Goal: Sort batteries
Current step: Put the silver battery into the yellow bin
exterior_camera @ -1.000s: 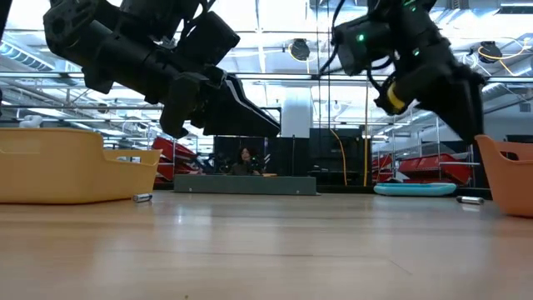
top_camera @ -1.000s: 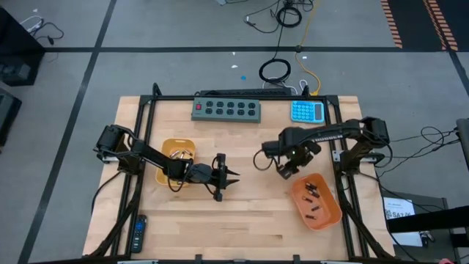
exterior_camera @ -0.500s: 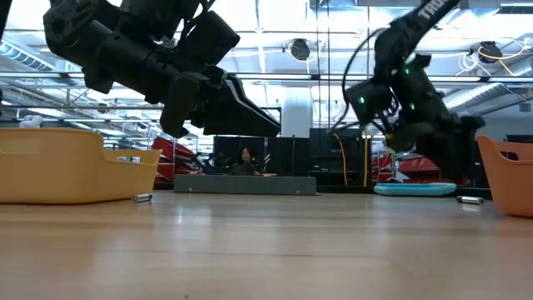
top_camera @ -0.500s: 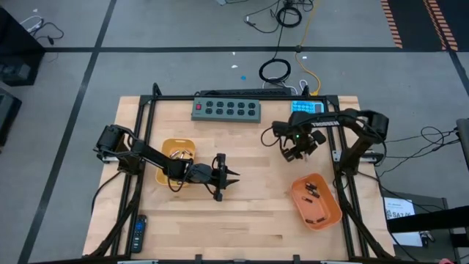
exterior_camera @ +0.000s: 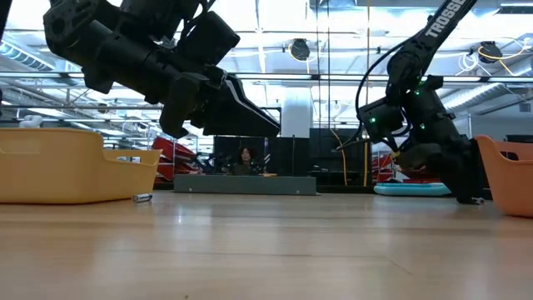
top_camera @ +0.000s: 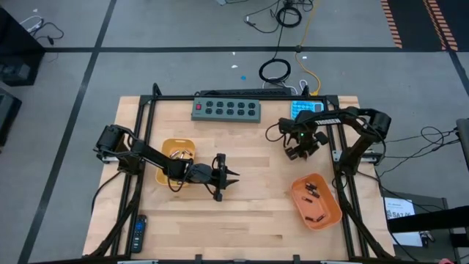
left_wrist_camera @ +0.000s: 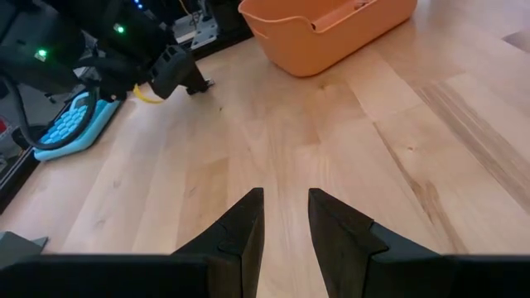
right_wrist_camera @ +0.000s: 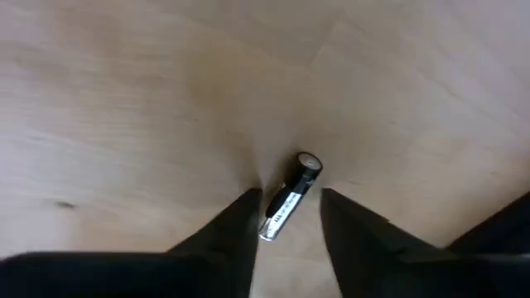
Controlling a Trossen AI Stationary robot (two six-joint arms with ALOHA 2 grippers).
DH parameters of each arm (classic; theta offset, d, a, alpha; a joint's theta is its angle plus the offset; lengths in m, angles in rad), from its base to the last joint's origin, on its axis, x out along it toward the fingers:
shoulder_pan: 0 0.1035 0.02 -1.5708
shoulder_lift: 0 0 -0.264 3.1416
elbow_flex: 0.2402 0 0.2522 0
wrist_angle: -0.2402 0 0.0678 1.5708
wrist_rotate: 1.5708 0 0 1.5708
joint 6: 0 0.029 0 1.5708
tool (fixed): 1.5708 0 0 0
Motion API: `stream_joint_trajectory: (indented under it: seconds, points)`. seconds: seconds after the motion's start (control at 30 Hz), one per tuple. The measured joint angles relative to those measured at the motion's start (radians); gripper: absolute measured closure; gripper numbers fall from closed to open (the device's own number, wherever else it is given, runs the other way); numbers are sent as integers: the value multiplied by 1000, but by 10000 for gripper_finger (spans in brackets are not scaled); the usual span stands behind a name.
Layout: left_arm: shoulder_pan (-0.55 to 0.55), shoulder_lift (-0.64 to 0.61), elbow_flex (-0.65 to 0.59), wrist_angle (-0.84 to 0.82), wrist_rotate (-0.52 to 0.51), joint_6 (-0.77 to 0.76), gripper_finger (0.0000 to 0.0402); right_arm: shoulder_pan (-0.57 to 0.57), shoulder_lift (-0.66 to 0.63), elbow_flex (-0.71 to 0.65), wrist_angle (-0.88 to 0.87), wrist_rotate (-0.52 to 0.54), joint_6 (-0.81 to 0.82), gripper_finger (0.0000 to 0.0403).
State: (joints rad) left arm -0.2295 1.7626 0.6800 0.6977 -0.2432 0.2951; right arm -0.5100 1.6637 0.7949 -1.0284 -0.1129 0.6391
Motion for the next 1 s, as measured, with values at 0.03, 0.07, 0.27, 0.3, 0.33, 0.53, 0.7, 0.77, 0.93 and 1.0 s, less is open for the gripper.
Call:
stream_joint_trajectory:
  seconds: [0.03,0.07,0.27,0.3,0.33,0.53,0.7,0.77,0.93,1.0]
  points:
    - [0,0,0,0,2,0,294,0,0,0,2,0,-7,288]
    - [0,0,0,0,6,0,294,0,0,0,4,1,-13,307]
    - [0,0,0,0,6,0,294,1,0,-1,20,9,-51,387]
    - [0,0,0,0,6,0,294,2,0,-1,22,9,-56,387]
    - [0,0,0,0,6,0,294,2,0,-2,24,10,-63,390]
    - [0,0,0,-4,6,0,294,40,-42,13,24,64,-87,399]
    - [0,0,0,-4,6,0,294,81,-163,49,-16,55,-57,400]
    - [0,0,0,-4,5,0,294,111,-218,76,-44,51,-30,401]
    - [0,0,0,-19,5,-14,294,268,-367,132,-74,0,94,402]
    - [0,0,0,-35,5,-28,294,364,-428,138,-72,-15,178,402]
